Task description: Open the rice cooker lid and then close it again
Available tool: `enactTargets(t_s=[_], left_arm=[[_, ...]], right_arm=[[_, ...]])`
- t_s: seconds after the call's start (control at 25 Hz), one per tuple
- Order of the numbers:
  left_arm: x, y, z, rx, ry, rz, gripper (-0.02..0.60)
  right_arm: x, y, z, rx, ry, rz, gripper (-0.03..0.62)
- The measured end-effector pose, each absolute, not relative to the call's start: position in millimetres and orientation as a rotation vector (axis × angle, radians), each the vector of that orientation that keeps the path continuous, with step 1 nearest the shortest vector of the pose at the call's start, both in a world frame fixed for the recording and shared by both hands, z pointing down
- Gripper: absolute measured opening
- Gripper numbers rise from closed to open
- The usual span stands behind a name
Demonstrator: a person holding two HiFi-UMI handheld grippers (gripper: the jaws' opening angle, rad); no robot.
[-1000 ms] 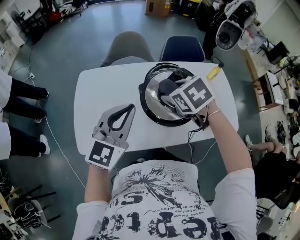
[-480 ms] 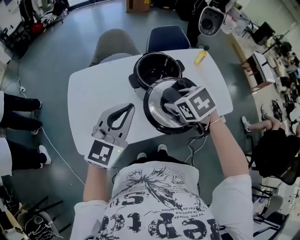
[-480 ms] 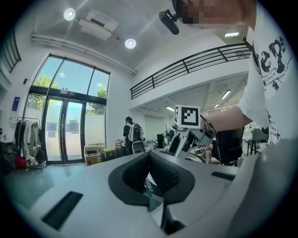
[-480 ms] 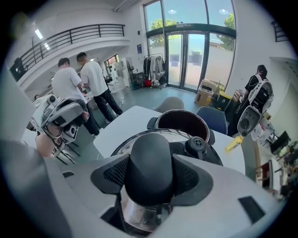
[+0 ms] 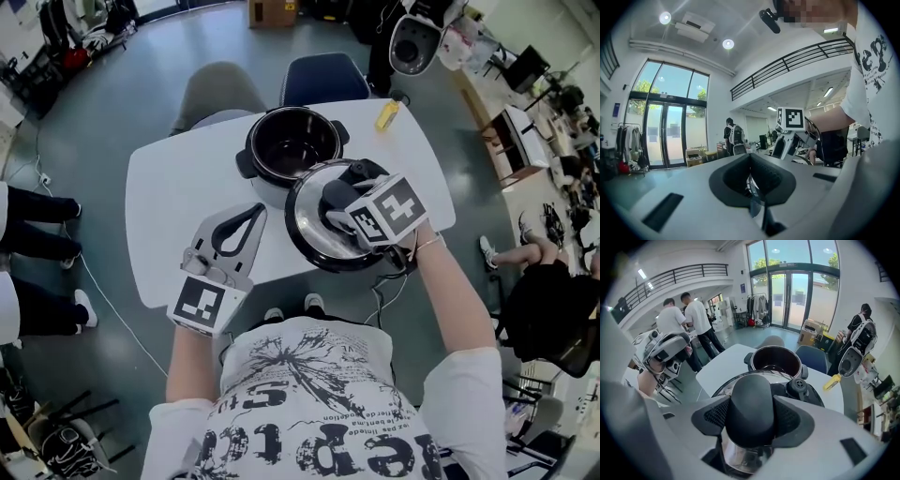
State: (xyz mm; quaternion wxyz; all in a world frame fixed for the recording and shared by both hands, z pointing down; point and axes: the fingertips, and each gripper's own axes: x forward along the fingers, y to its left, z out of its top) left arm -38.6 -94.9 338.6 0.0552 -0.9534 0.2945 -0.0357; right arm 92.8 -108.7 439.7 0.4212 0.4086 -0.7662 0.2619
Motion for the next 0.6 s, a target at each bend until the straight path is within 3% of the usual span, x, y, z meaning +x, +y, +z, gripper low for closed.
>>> enactTargets(t_s=[0.36, 0.6], left_arm=[[18, -102, 331, -2.856, 1.001, -0.105, 0.012], [13, -130, 326, -2.780, 1.142, -0.137, 0.012]], right_arm=[[138, -136, 428, 0.952, -1.985, 0.574, 0.291], [123, -175, 422, 0.845, -2.051, 0.519, 0.291]])
